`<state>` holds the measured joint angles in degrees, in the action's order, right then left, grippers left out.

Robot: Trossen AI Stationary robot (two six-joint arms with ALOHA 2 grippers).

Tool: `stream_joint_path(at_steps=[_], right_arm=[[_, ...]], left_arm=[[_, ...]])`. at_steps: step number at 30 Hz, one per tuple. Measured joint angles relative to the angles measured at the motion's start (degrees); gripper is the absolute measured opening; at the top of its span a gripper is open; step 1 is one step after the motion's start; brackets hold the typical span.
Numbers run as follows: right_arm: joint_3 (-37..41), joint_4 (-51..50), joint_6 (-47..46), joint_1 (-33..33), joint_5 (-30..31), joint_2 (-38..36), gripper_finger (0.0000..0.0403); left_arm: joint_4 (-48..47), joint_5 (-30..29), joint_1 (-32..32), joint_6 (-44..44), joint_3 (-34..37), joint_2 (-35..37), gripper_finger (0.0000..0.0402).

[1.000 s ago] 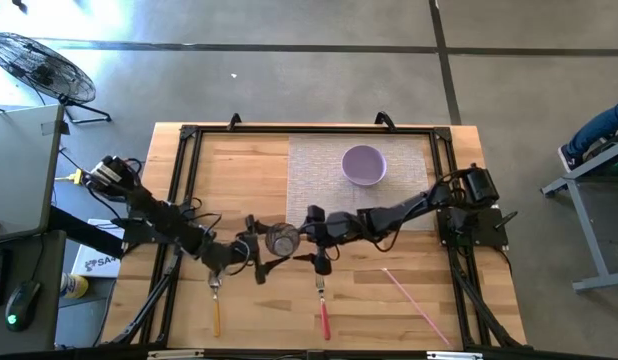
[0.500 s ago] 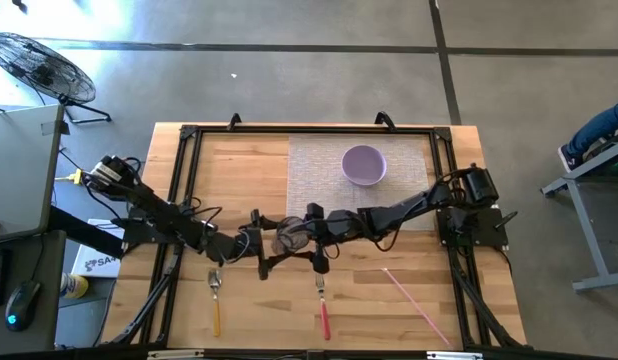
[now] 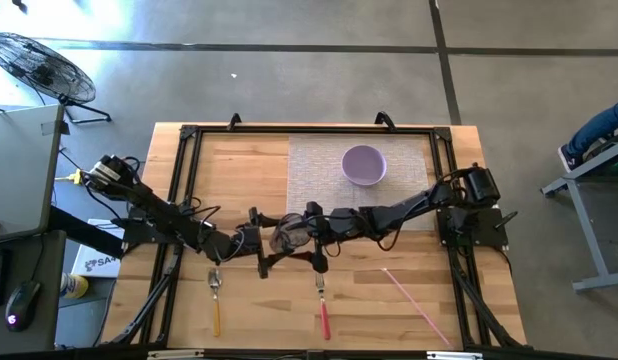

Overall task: Pick & Place Utensil
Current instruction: Put the black cup to the top right of the bowl on the mat

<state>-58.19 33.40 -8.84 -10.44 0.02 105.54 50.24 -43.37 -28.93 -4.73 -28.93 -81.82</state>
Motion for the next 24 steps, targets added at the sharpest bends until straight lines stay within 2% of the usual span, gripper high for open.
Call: stream_joint_path(at_steps=[6, 13, 24], right_arm=[[-0.06, 0.06, 0.05, -0.04, -0.24, 0.00, 0.0398], [-0.04, 4.32, 1.41, -0.07, -0.53, 0.00, 0.0399], [-0.04, 10.38, 1.95, -0.22, 2.29, 0.02, 0.0398]], left_arm=[[1.66, -0.26, 0.02, 0.43, 0.04, 0.31, 0.0367], [4.79, 0.06, 0.02, 0.42, 0.04, 0.46, 0.0367], [7.33, 1.16, 0.13, -0.08, 0.02, 0.28, 0.0367]])
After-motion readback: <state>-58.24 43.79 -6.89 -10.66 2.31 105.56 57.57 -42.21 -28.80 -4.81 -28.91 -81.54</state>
